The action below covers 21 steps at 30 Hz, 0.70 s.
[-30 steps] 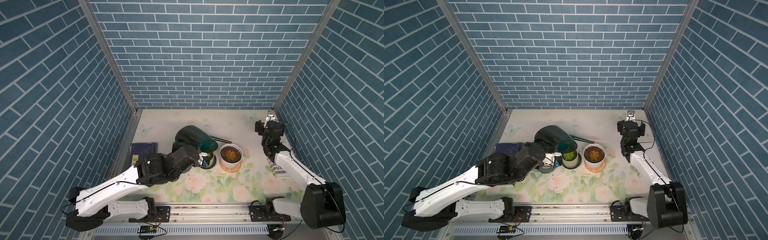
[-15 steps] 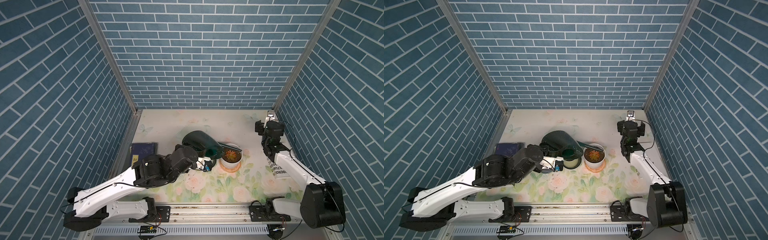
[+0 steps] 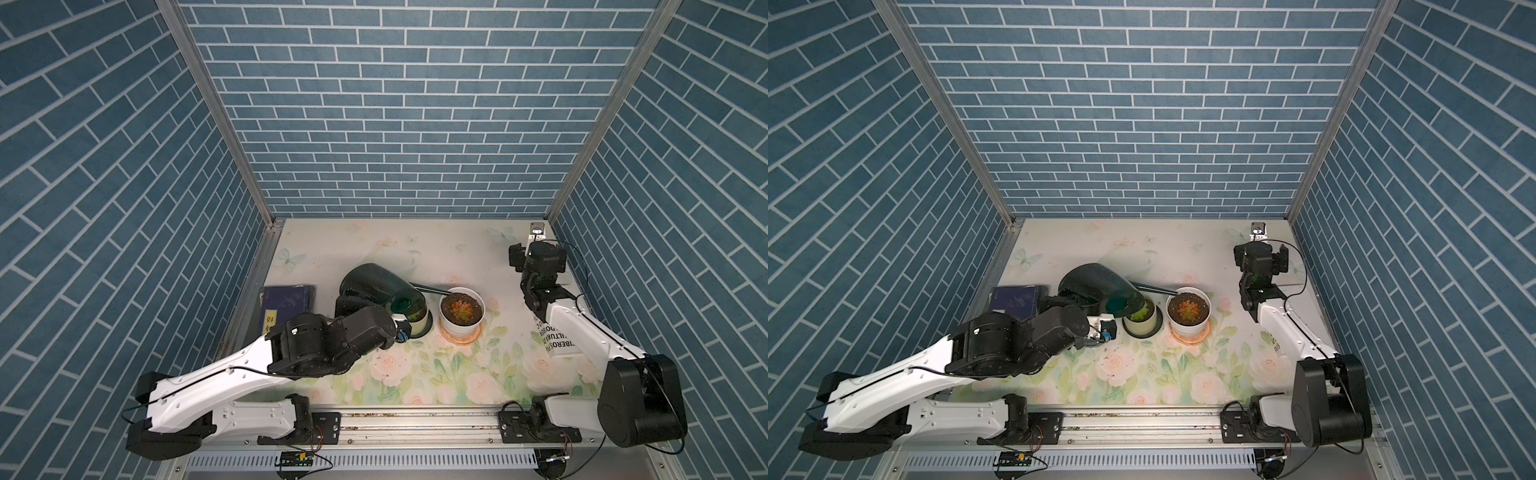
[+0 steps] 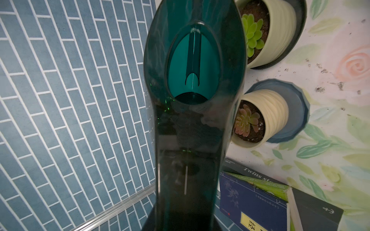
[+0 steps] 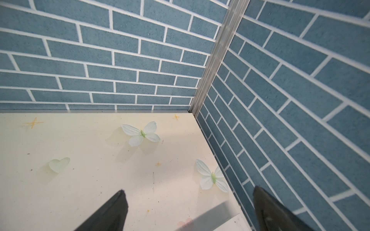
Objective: Water the succulent around the soil edge
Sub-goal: Water the soil of the potted plant with water.
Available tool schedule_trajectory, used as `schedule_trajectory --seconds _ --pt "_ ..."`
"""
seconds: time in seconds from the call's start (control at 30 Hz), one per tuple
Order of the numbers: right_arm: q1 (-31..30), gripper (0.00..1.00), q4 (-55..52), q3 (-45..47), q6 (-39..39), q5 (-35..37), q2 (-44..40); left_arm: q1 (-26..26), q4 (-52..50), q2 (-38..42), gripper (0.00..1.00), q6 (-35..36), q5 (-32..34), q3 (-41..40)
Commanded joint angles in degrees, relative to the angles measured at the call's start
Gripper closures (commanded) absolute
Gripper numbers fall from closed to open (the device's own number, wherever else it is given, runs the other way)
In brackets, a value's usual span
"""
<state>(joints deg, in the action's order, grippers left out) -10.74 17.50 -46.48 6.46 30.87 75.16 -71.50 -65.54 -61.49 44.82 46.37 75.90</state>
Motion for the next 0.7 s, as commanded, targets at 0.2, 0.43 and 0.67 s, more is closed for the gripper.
schedule_trajectory --seconds 0.2,0.43,0.67 --pt "0.3 0.00 -0.1 -1.6 1.1 0.9 0.2 -0.4 10.0 2.5 1.00 6.0 5.3 -1.8" --pt "0.3 0.01 -0.3 -1.6 1.2 0.9 -0.3 -0.4 17.5 4.8 1.00 10.9 -1.5 -3.7" --pt "0.4 0.01 -0.3 -1.5 1.4 1.1 -0.2 -0.9 15.2 4.5 1.00 8.4 -8.7 -2.1"
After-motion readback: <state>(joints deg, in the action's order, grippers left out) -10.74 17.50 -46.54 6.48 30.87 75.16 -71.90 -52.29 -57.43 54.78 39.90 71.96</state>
